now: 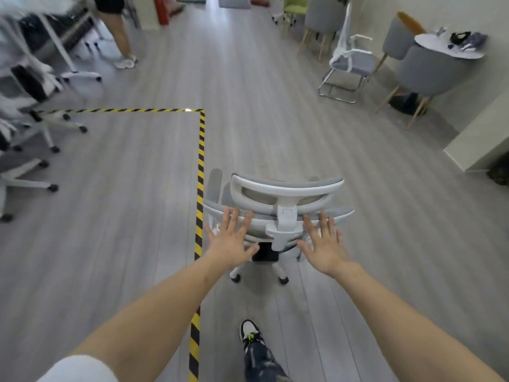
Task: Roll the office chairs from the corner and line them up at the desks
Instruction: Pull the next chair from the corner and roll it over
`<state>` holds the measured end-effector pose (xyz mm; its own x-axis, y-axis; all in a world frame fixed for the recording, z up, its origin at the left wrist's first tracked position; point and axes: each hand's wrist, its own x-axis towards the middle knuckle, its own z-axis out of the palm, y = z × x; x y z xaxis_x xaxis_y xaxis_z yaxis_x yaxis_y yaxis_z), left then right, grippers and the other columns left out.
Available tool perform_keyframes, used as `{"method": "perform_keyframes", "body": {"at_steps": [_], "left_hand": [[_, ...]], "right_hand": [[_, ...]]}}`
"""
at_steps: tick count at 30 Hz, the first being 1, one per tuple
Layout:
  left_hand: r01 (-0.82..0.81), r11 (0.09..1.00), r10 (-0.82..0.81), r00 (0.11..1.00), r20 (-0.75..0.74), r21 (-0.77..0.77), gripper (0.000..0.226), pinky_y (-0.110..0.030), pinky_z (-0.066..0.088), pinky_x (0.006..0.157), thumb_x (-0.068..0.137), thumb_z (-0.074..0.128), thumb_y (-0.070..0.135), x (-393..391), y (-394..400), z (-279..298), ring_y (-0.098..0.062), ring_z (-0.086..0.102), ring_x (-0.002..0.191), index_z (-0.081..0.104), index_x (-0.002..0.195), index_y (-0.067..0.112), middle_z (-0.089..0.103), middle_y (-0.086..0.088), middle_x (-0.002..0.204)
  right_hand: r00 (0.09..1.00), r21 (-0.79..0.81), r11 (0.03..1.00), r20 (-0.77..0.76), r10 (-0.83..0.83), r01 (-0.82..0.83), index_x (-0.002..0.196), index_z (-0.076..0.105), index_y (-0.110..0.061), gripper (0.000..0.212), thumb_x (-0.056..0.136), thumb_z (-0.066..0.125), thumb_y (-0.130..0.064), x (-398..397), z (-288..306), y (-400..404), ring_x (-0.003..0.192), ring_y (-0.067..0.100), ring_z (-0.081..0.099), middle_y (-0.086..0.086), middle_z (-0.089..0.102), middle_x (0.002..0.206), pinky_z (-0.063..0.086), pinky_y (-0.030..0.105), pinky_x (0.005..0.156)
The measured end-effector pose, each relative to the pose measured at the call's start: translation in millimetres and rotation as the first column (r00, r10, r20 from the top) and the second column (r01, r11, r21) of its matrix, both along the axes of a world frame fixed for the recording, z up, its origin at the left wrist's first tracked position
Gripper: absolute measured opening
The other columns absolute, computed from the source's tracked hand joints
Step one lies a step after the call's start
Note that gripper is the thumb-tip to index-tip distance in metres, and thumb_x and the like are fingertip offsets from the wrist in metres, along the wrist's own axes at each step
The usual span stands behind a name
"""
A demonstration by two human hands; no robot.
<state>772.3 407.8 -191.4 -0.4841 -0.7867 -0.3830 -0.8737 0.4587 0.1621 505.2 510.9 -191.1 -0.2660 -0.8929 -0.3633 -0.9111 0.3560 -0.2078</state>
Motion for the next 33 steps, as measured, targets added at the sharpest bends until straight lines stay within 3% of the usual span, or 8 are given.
{"method": "perform_keyframes", "body": {"at_steps": [3,7,15,21,33], "left_hand": [[-0.137,0.991,0.137,0.99,0.019,-0.004,0.093,-0.08,0.003,0.115,0.094,0.029,0.08,22.9,-28.7,-0.3,-0.025,-0.039,0.15,-0.03,0.156,0.043,-0.037,0.0,0.166],[-0.294,0.956,0.293,0.955,0.057,0.012,0.092,-0.08,0.001,0.115,0.095,0.029,0.08,58.1,-62.8,7.1,-0.025,-0.036,0.151,-0.029,0.156,0.044,-0.036,-0.001,0.166],[-0.566,0.824,0.564,0.824,0.063,0.035,0.085,-0.077,-0.001,0.117,0.098,0.027,0.075,144.7,-91.4,23.1,-0.024,-0.028,0.155,-0.027,0.157,0.046,-0.031,0.0,0.168],[-0.744,0.665,0.742,0.668,0.063,0.058,0.08,-0.076,-0.005,0.117,0.099,0.024,0.075,216.2,-93.8,27.9,-0.024,-0.022,0.157,-0.016,0.161,0.045,-0.021,-0.001,0.172],[-0.936,0.345,0.937,0.348,0.032,0.065,0.085,-0.078,-0.002,0.117,0.096,0.025,0.079,379.9,-76.6,18.6,-0.025,-0.03,0.154,-0.017,0.161,0.045,-0.031,0.003,0.169]], "right_hand": [[0.991,0.02,0.991,-0.007,0.133,-0.133,0.158,-0.021,-0.047,0.076,0.102,0.024,-0.07,12.0,3.1,-62.8,0.153,0.027,-0.033,0.004,-0.037,0.165,-0.008,0.054,0.127],[0.952,0.072,0.95,-0.013,0.306,-0.305,0.161,-0.016,-0.043,0.075,0.103,0.023,-0.068,41.3,14.1,-143.7,0.155,0.029,-0.029,0.006,-0.032,0.167,-0.008,0.053,0.126],[0.777,0.128,0.773,-0.024,0.629,-0.621,0.161,-0.015,-0.046,0.076,0.099,0.018,-0.075,128.9,25.8,-270.8,0.156,0.032,-0.024,0.008,-0.03,0.168,-0.009,0.054,0.125],[0.636,0.082,0.636,-0.021,0.771,-0.768,0.161,-0.011,-0.047,0.075,0.099,0.02,-0.075,221.9,24.9,-327.5,0.157,0.032,-0.02,0.007,-0.027,0.169,-0.005,0.056,0.126],[0.374,0.075,0.374,-0.02,0.927,-0.924,0.16,-0.017,-0.045,0.083,0.096,0.024,-0.079,444.6,23.1,-377.3,0.156,0.028,-0.025,0.003,-0.031,0.168,0.005,0.061,0.126]]}}
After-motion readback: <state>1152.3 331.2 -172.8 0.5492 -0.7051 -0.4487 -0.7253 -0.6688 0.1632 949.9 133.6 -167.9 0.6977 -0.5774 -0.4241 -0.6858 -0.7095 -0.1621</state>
